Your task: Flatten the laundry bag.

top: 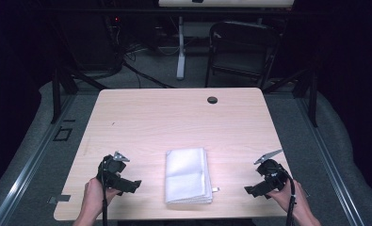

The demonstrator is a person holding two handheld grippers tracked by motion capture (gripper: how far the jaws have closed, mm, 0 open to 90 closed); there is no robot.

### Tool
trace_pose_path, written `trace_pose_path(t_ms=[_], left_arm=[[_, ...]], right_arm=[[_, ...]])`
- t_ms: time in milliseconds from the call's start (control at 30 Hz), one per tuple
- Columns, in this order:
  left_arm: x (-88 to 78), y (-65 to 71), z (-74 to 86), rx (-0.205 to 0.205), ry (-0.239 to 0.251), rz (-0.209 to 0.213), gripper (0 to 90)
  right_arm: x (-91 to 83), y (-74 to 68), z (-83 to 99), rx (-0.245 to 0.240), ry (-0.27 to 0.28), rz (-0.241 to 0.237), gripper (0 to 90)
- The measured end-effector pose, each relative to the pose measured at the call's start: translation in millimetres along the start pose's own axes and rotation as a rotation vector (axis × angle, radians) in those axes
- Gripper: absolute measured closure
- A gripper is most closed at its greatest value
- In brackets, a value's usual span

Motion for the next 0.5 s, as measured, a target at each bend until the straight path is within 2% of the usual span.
trace_pose_path(t_ms=[100, 133, 167, 233, 267, 500], left_arm=[[0.1, 1.1, 0.0, 0.001, 0.000, 0.002, 0.0], [-0.2, 1.7, -0.3, 0.002, -0.003, 0.004, 0.0], [-0.8, 2.6, -0.8, 0.006, -0.002, 0.007, 0.0], [-0.7, 3.9, -1.7, 0.012, 0.001, 0.012, 0.0], [-0.6, 4.8, -2.3, 0.015, 0.000, 0.010, 0.0], [0.1, 12.0, -6.5, 0.039, 0.000, 0.019, 0.0]], right_arm=[[0.8, -1.7, 0.4, 0.016, 0.020, 0.004, 0.9], [2.6, -3.9, 0.7, 0.042, 0.050, -0.002, 0.9], [-0.7, -2.7, -0.6, 0.000, 0.005, 0.006, 1.0], [-0.8, -3.4, -1.2, -0.006, 0.002, 0.003, 1.1], [-0.3, -5.0, -1.5, 0.004, 0.010, -0.016, 1.1], [-0.2, -6.2, -2.2, -0.014, -0.005, -0.009, 1.2]])
Point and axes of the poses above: each handheld gripper's, and its own axes: x roughly forward along the jaws, z roughly out of its underside, y roughly to its right, the point moved 2 cm from there along x, roughly forward along the jaws, and after that the axes turned 7 degrees about z, right-handed, at the moved point
